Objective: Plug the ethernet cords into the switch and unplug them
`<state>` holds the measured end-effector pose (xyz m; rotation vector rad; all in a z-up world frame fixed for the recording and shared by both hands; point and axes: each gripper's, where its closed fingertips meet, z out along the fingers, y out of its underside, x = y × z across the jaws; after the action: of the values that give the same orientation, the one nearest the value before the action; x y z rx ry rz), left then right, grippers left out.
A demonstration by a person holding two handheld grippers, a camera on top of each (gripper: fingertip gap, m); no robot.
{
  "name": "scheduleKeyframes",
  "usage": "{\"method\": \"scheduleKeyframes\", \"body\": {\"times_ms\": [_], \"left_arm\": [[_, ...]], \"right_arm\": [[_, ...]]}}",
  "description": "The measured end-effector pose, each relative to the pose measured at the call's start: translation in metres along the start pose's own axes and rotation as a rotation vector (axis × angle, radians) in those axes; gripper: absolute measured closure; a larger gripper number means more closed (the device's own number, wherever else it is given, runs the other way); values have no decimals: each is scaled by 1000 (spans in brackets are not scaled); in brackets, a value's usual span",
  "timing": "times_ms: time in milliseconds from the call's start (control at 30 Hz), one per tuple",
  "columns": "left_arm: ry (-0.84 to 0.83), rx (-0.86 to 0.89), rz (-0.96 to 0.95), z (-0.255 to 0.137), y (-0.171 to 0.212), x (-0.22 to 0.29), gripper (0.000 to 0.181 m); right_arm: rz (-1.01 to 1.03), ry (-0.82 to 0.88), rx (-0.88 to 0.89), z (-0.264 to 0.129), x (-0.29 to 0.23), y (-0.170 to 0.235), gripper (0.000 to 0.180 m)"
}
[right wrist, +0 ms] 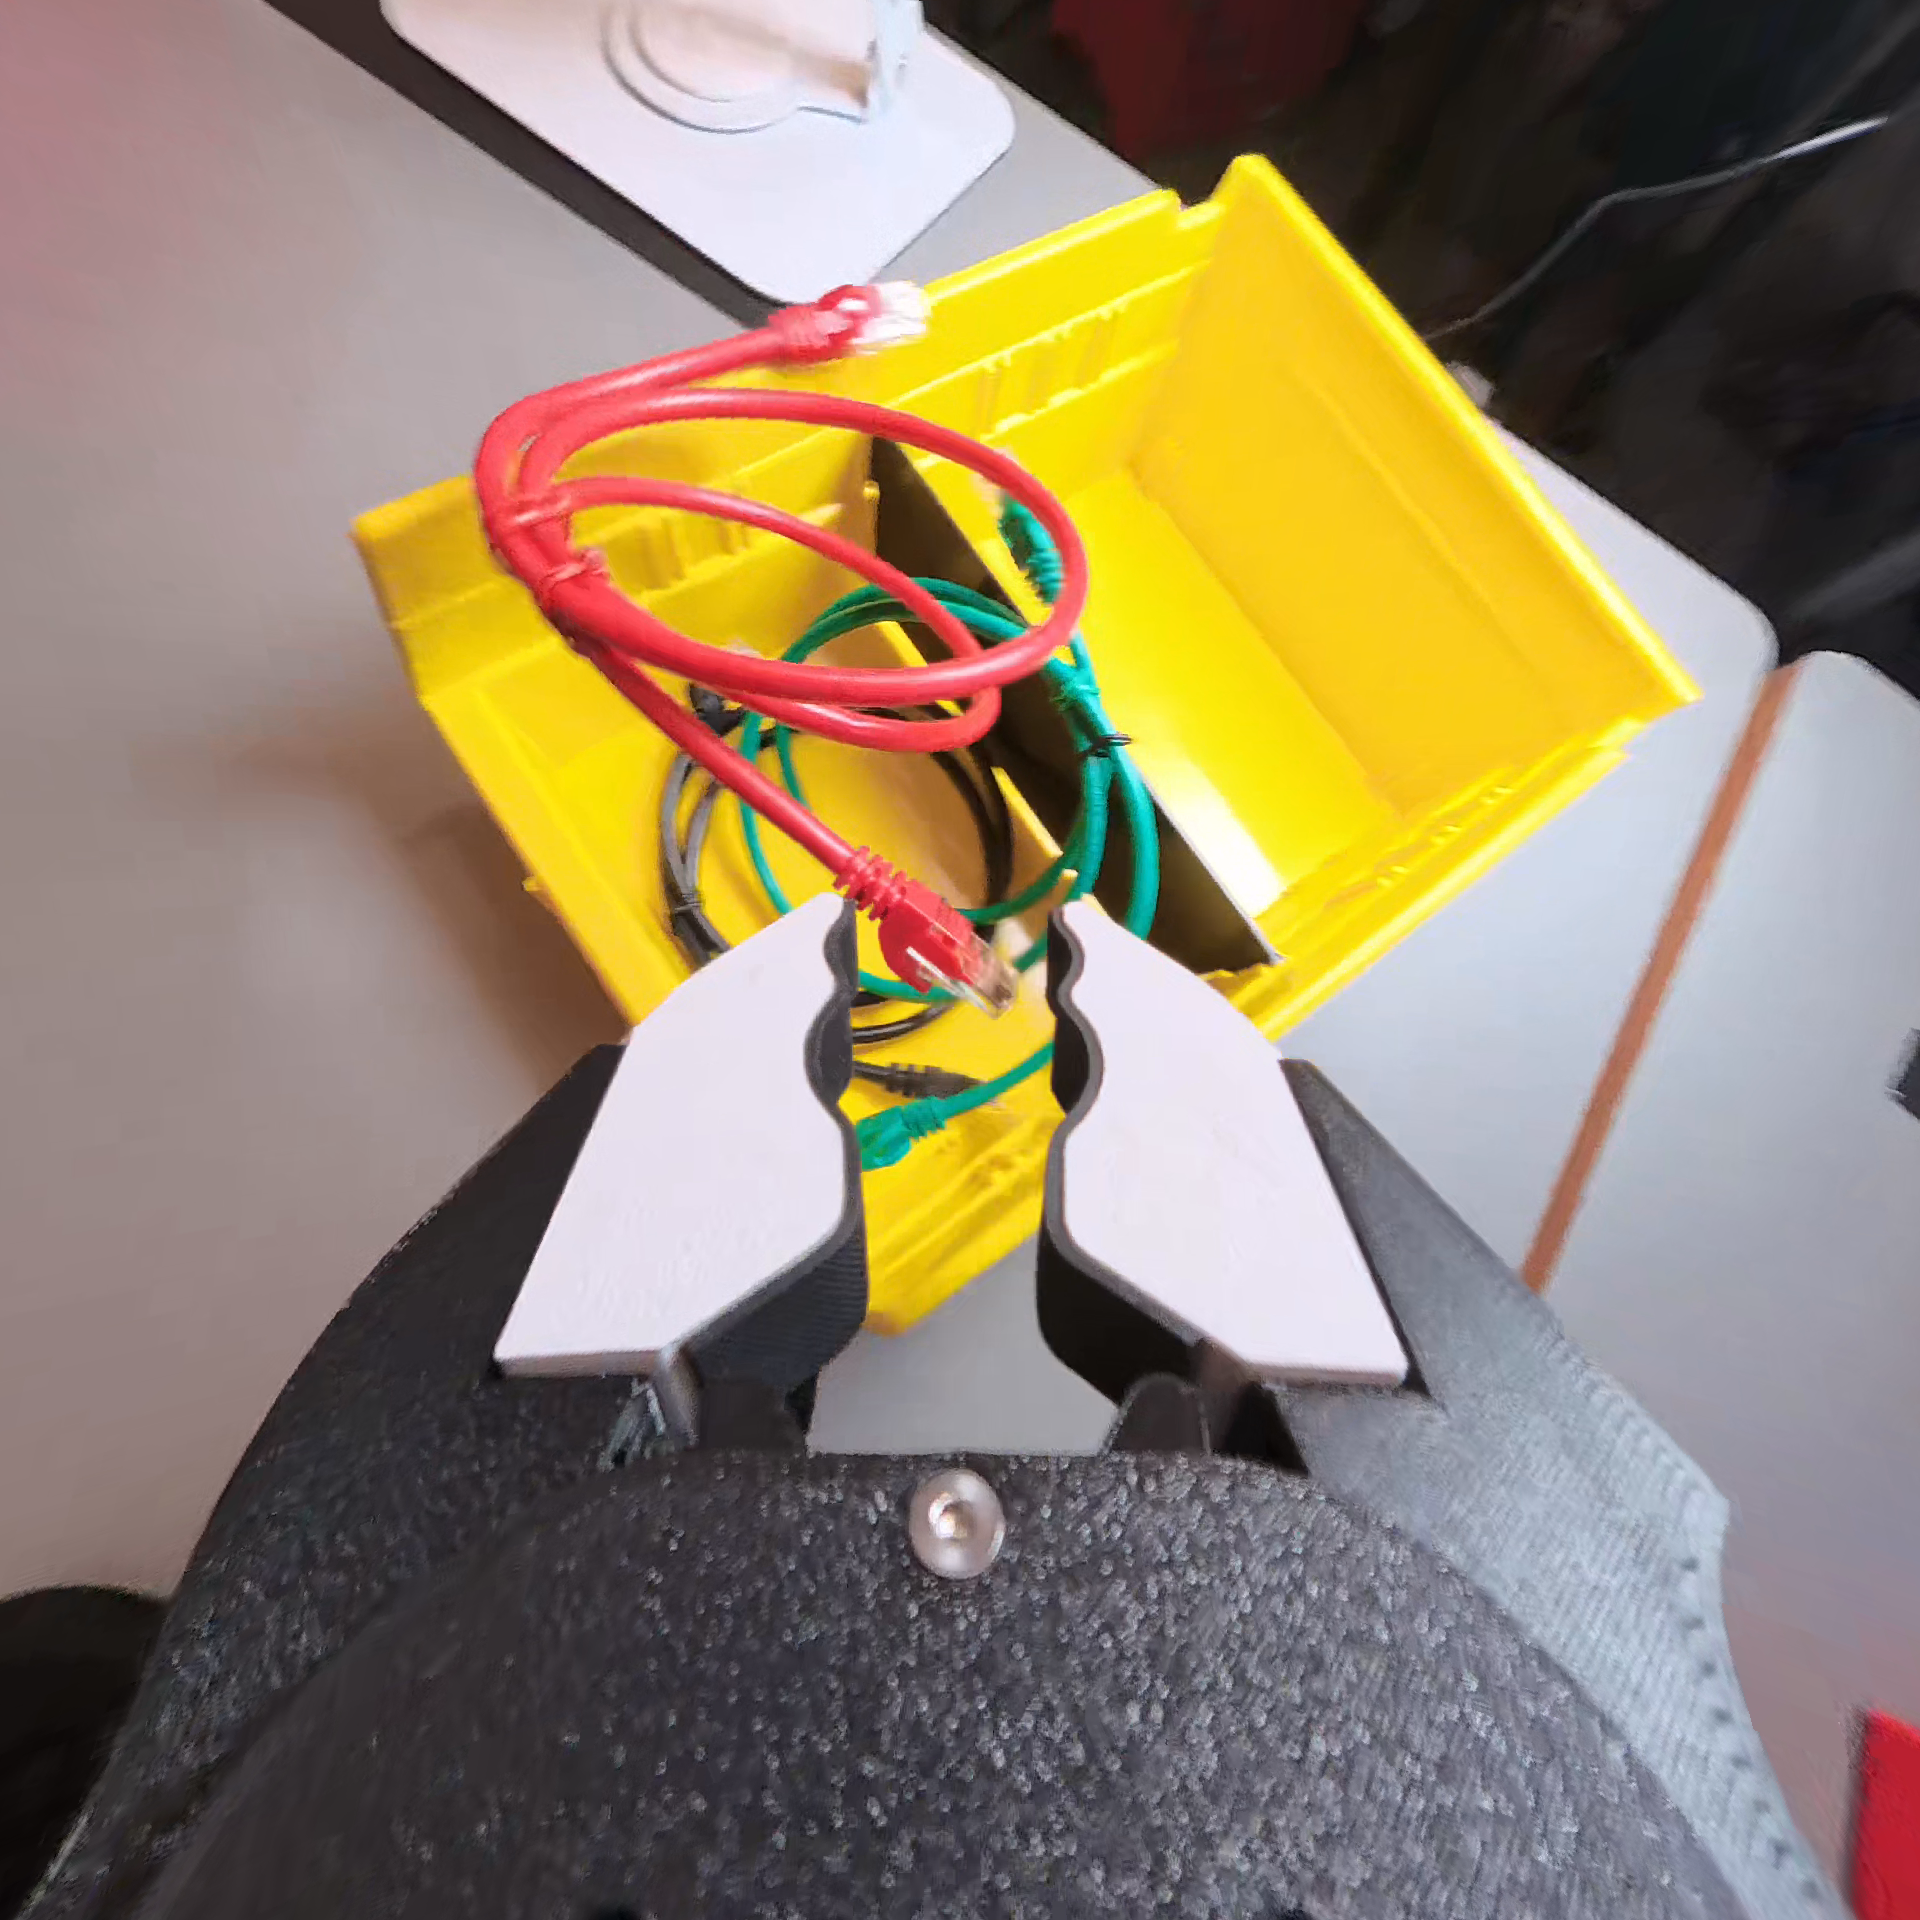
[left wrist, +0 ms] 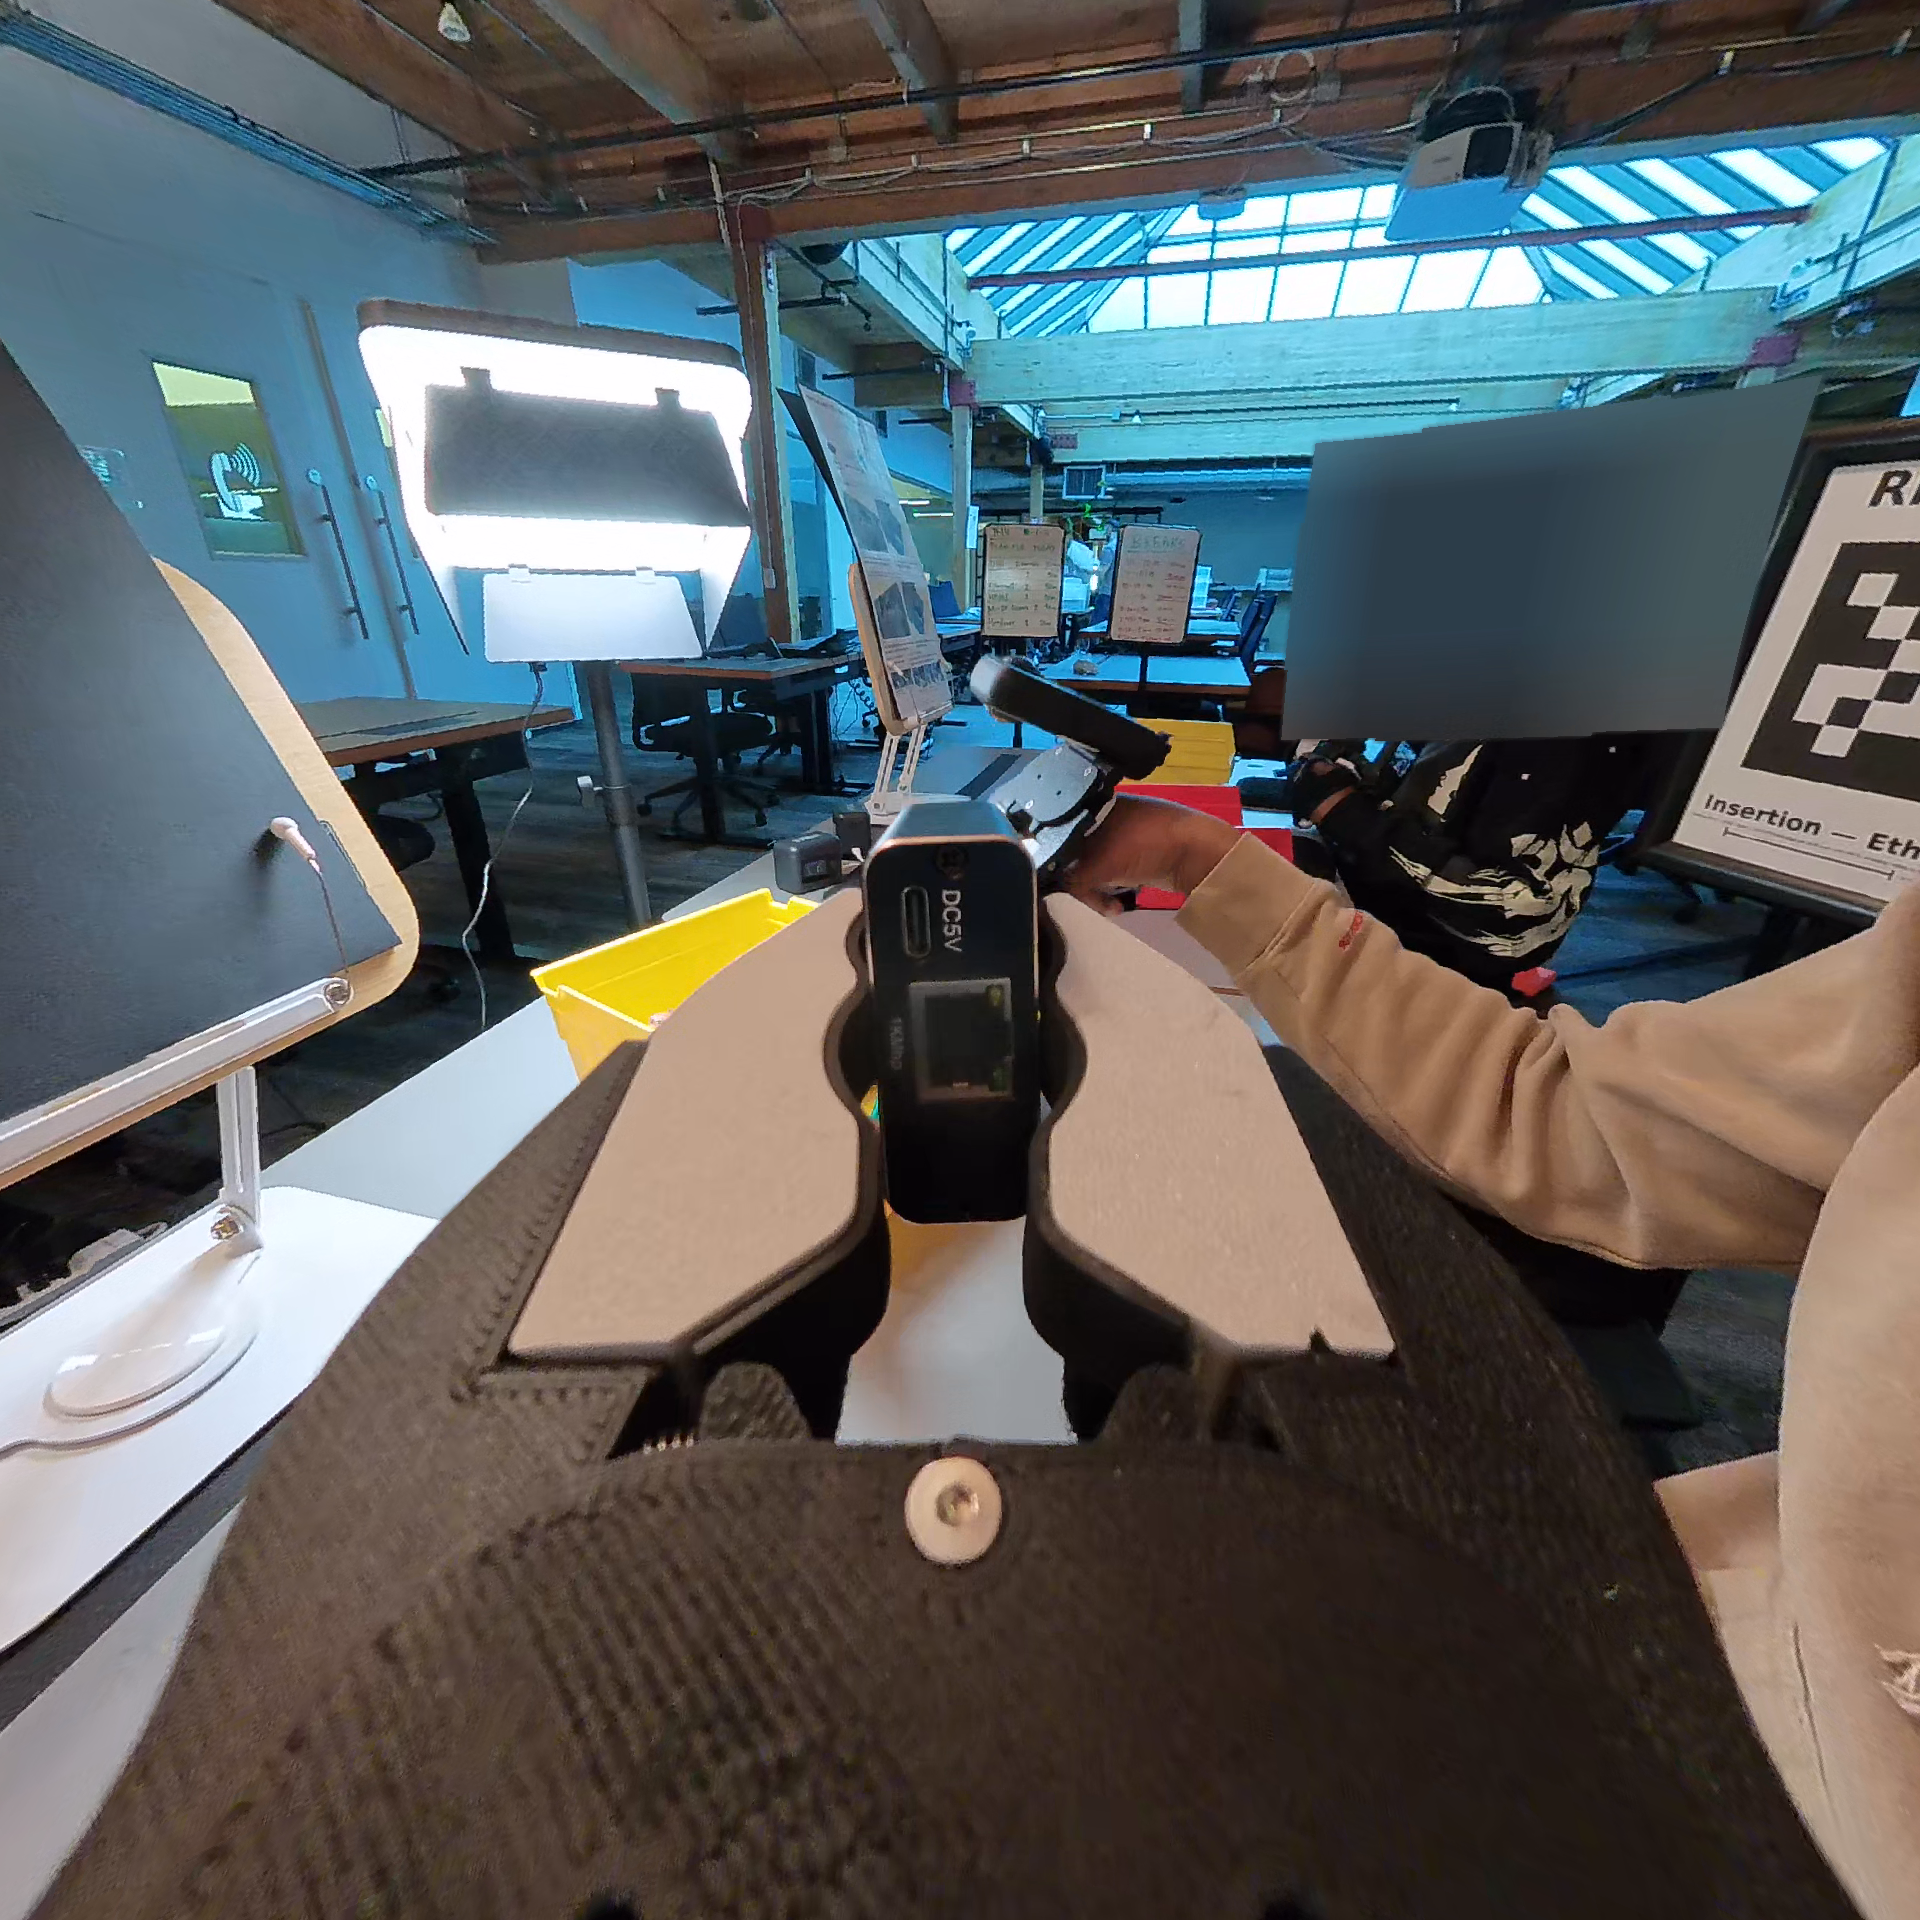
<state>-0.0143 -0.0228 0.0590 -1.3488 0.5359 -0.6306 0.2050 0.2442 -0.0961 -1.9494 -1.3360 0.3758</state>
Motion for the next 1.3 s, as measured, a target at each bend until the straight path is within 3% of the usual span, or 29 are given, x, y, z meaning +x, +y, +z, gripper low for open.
{"method": "scheduleKeyframes", "body": {"times_ms": [33, 233, 367, 567, 800, 900, 967, 1133, 1300], "left_arm": [[0, -3, 1, 1, 1, 0, 154], [-1, -17, 4, 4, 6, 0, 154], [4, -23, 0, 6, 8, 1, 154], [19, -54, -5, 12, 17, 4, 154], [55, -111, -9, 23, 35, 13, 154], [72, -121, -27, 27, 40, 16, 154], [58, -135, -61, 30, 44, 15, 154], [19, -132, -265, 35, 54, 3, 154], [-45, -182, -400, 40, 78, -11, 155]], "right_arm": [[-3, 61, -6, -3, 8, 0, 145], [-4, 321, 58, -24, 43, -14, 145], [-22, 310, 188, -36, 32, -40, 145], [-152, 109, 405, -50, -35, -94, 144], [-395, -402, 673, -75, -191, -143, 144], [-507, -492, 695, -74, -241, -145, 143], [-608, -425, 714, -69, -261, -147, 133], [-892, -67, 693, -46, -280, -151, 110], [-992, 72, 653, -19, -289, -148, 108]]}}
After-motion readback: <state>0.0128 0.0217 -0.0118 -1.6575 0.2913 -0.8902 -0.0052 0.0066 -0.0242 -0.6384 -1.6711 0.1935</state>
